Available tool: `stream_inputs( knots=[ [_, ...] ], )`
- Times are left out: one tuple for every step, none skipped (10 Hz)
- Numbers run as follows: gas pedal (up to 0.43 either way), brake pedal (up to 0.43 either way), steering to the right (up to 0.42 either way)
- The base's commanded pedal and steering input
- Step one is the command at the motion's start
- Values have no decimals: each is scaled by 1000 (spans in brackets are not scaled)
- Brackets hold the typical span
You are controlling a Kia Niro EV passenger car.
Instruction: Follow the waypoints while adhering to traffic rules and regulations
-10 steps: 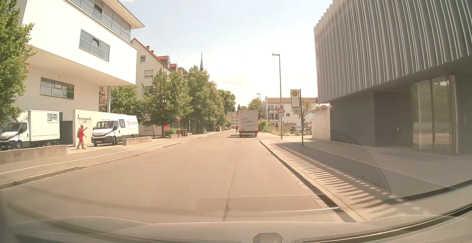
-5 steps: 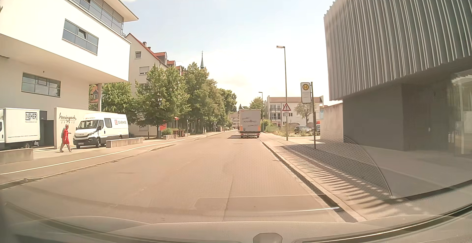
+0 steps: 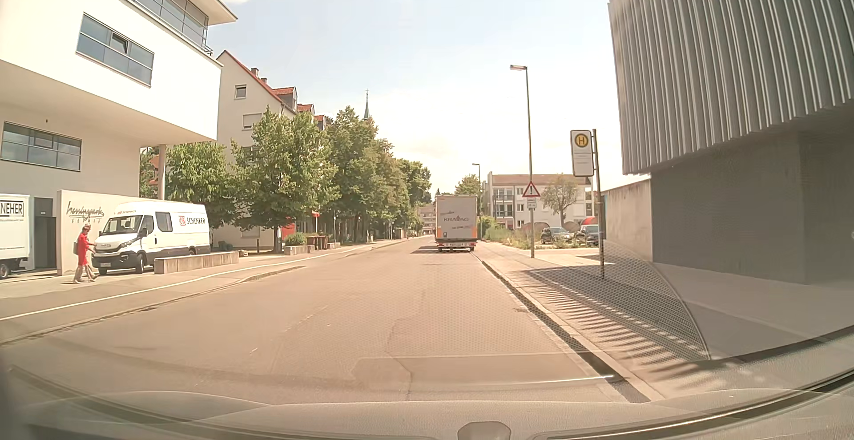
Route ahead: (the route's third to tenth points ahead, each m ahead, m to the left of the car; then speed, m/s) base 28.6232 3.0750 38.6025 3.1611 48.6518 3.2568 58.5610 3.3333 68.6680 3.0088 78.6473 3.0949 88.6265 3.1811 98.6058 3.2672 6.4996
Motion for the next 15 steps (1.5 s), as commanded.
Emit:
stream_inputs(
  knots=[
    [110, 0, -12],
    [110, 0, -14],
    [79, 0, -15],
    [67, 0, -14],
    [59, 0, -16],
    [39, 0, -16],
    [0, 0, -16],
    [0, 0, -14],
    [0, 0, -9],
    [0, 0, -6],
    [0, 0, -5],
    [0, 0, -5],
    [0, 0, -5],
    [0, 0, -5],
    [0, 0, -5]
  ],
)
